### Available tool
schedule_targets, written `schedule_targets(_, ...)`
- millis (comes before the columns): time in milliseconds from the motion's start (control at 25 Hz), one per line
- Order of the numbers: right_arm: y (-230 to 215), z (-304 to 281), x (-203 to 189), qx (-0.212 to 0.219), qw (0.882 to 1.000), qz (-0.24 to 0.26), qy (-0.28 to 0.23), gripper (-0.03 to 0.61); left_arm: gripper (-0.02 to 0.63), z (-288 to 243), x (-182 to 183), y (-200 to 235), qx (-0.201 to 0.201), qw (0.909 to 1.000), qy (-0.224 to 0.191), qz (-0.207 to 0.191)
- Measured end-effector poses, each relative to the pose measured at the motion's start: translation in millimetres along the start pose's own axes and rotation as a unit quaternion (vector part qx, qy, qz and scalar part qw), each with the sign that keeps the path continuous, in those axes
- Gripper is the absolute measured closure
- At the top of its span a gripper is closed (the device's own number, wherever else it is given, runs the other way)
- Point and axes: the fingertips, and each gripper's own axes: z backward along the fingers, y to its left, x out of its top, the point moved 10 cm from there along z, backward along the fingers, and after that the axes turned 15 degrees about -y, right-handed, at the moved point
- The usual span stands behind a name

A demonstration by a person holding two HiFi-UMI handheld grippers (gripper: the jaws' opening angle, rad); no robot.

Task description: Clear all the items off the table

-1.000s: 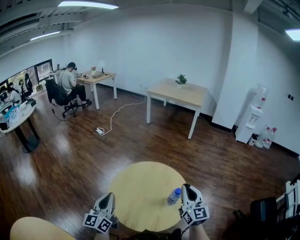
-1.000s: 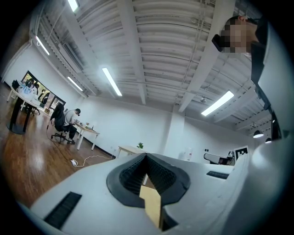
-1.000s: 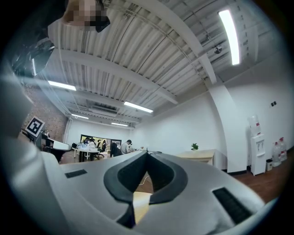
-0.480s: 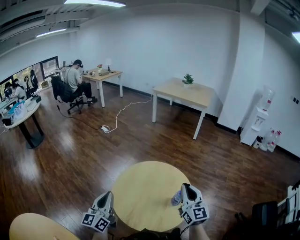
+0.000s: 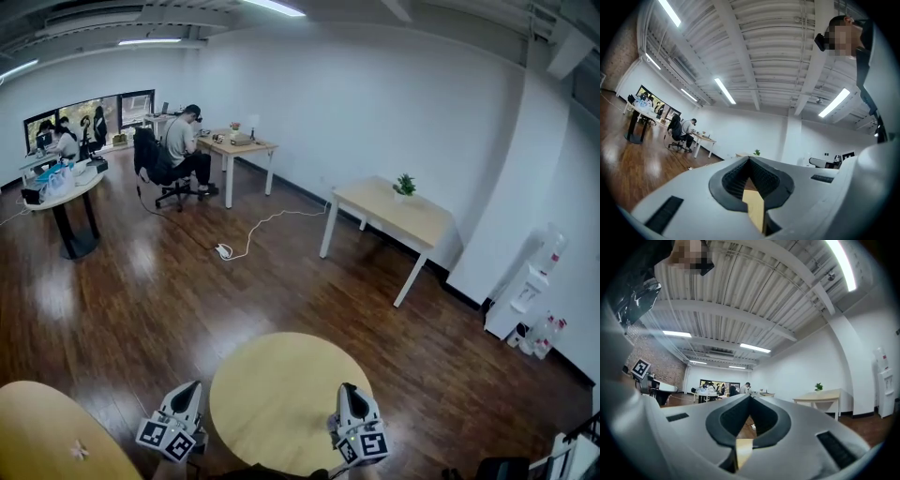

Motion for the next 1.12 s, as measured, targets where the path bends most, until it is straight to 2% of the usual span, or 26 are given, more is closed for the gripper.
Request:
schedule_targets(240, 11.1, -36.9, -19.9, 0.084, 0.996, -0.038, 0.013, 0.577, 0.614, 35.0, 14.6, -2.8, 0.077, 0.9961, -0.017, -0.039)
schedule_targets(400, 68.5, -59.5, -39.2, 0.158, 0.986, -0.049, 0.022, 0.577, 0.614, 100.5, 51.5, 16.8, 0.146, 0.9857, -0.036, -0.075)
schedule_targets(520, 121.3, -82.9, -52.2, 0.226, 0.97, -0.088, 0.027, 0.576, 0.614, 162.0, 81.8, 17.6, 0.225, 0.9663, -0.049, -0.115)
schedule_targets(680, 156.6, -94.8, -69.6, 0.313, 0.941, -0.121, 0.04, 0.577, 0.614, 227.0, 91.9, -18.5, 0.327, 0.9303, -0.063, -0.154)
schedule_targets(760, 172.3, -94.6, -62.1, 0.35, 0.926, -0.127, 0.055, 0.577, 0.614, 252.1, 93.8, -41.7, 0.368, 0.9119, -0.075, -0.166)
schedule_targets(880, 200.6, -96.1, -59.0, 0.401, 0.906, -0.129, 0.04, 0.576, 0.612, 281.0, 108.0, -58.5, 0.408, 0.8907, -0.092, -0.177)
schedule_targets(1120, 292.4, -111.2, -51.8, 0.478, 0.868, -0.127, 0.038, 0.577, 0.614, 339.1, 140.4, -55.0, 0.456, 0.8576, -0.128, -0.201)
